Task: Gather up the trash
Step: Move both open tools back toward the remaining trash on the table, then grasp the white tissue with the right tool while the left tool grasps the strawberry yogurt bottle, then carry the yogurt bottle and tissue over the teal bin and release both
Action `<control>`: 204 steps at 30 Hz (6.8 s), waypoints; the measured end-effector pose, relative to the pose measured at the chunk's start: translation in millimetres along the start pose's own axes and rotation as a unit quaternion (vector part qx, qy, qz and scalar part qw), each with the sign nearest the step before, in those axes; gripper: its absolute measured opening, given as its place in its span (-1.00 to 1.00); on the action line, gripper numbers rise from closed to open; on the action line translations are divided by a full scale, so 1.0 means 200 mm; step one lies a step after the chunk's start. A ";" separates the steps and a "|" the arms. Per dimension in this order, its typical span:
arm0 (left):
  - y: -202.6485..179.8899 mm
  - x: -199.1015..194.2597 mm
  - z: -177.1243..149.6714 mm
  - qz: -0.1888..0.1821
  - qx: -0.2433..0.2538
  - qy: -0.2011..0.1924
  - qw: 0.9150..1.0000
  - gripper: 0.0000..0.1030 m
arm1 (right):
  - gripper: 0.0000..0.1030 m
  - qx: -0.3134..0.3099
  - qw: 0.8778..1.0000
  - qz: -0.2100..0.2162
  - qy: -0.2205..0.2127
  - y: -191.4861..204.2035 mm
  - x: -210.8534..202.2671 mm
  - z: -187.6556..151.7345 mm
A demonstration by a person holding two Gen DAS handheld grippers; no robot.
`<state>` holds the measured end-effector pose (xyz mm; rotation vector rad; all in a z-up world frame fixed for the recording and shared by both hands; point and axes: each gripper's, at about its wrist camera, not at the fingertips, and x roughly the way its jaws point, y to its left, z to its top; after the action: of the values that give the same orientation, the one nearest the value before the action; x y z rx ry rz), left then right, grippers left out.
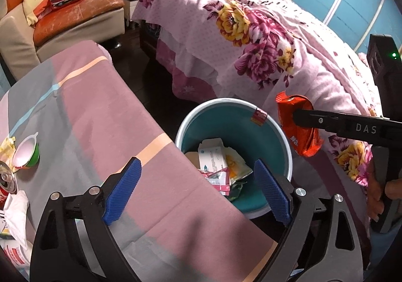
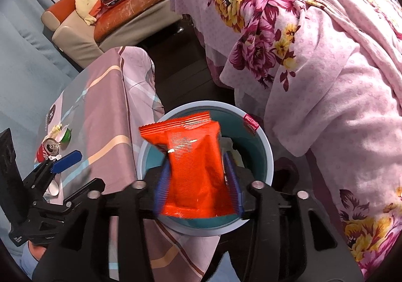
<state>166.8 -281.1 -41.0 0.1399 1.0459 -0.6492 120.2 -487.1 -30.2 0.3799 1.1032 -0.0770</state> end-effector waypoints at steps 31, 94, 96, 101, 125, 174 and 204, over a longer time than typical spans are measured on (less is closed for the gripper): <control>0.51 -0.58 -0.32 0.049 -0.081 -0.068 0.993 0.85 | 0.50 -0.080 0.996 0.017 0.019 0.62 -0.07 -0.10; 1.30 -0.71 -0.93 0.088 -0.394 -0.044 0.914 0.85 | -0.92 -0.282 0.937 0.133 0.158 1.61 0.37 -0.42; 1.28 -0.71 -0.93 0.103 -0.382 -0.033 0.918 0.85 | -0.92 -0.276 0.939 0.134 0.154 1.58 0.36 -0.41; 1.27 -0.78 -1.00 0.127 -0.387 -0.034 0.912 0.85 | -0.92 -0.269 0.942 0.141 0.145 1.51 0.33 -0.38; 0.99 -0.58 -0.73 0.158 0.101 0.081 0.979 0.85 | -0.92 -0.276 0.948 0.088 0.130 1.29 0.12 -0.37; -0.09 -0.08 -0.04 -0.012 0.062 0.026 0.998 0.01 | -0.91 -0.072 0.997 0.036 -0.014 0.16 -0.23 -0.11; -0.08 0.17 0.07 -0.009 0.036 0.043 0.998 0.76 | -0.91 -0.046 0.999 0.014 0.016 0.02 -0.06 0.00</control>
<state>179.0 -314.0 -59.0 0.2222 1.1076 -0.7017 116.3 -485.5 -19.0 0.3141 1.1293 0.0048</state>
